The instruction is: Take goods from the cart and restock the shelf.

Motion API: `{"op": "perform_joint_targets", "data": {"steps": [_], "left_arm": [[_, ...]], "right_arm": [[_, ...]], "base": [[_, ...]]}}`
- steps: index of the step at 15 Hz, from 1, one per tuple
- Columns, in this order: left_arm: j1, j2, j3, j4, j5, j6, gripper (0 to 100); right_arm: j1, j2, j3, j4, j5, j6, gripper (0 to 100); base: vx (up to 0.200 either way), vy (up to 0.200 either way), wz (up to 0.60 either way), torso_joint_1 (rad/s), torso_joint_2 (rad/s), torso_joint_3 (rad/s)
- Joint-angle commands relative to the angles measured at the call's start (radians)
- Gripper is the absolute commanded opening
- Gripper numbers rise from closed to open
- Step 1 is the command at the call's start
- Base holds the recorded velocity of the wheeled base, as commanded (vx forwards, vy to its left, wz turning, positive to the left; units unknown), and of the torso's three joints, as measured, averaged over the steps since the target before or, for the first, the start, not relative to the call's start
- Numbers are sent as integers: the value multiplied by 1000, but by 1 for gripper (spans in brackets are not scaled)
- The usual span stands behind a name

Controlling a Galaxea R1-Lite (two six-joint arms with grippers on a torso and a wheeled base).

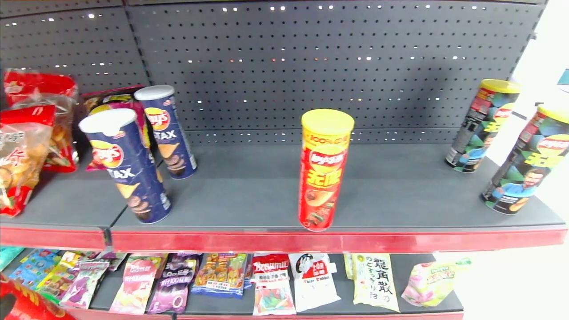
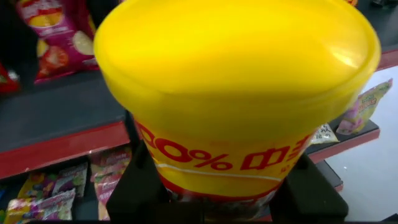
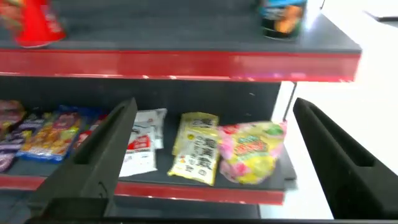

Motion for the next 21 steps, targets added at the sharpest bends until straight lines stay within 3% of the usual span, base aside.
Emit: {"op": "perform_joint_targets", "data": {"steps": [1,3,10,18,20,21], "left_arm": [[0,-1,-1,0,0,0,0],[0,1,-6,0,0,0,0],[0,113,-70,-8,-8,0,0],[-2,276,-66,-146,-14,-2,0],[-3,277,-64,-147,-34,-5,0],[-2,276,-67,-149,-71,-6,0]], "right_arm": [[1,1,0,-1,1,0,100],[1,1,0,1,2,0,100],[1,1,15,-21,13,-53,100],[0,1,21,8,-53,-5,100],[1,1,20,7,-41,-46,100],[1,1,21,7,-47,-45,100]], "base": [[0,0,-600,22,7,-2],[0,0,-600,5,0,0],[0,0,0,0,0,0],[0,0,0,0,0,0],[0,0,0,0,0,0],[0,0,0,0,0,0]]}}
